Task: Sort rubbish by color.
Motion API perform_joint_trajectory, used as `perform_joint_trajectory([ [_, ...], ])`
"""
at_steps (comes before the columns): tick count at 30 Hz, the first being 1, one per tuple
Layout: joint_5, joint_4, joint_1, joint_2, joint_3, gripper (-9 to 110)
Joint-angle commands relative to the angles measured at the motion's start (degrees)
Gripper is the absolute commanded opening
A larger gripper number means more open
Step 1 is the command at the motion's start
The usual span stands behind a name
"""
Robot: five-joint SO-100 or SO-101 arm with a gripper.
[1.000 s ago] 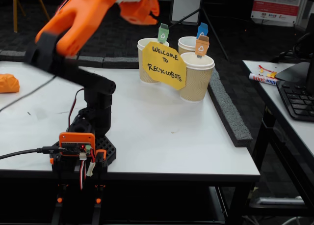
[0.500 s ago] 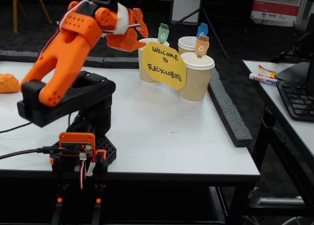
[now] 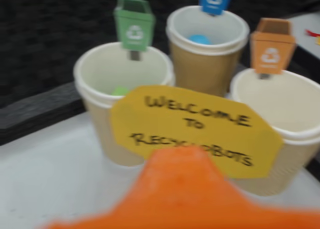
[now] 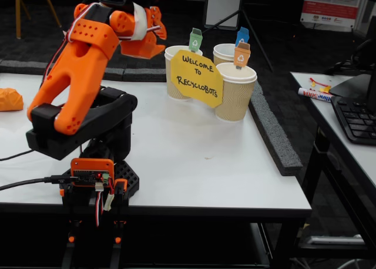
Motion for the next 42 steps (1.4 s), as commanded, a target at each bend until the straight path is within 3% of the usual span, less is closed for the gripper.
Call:
perform_joint_trajectory([
  [1,-1.05,0.18,-6.59,0.97,-1.85,0],
  [25,-1.05,4.48,-61.88,0.88,1.32,0],
  [42,-1.05,2.72,-77.43,0.79,5.36,0],
])
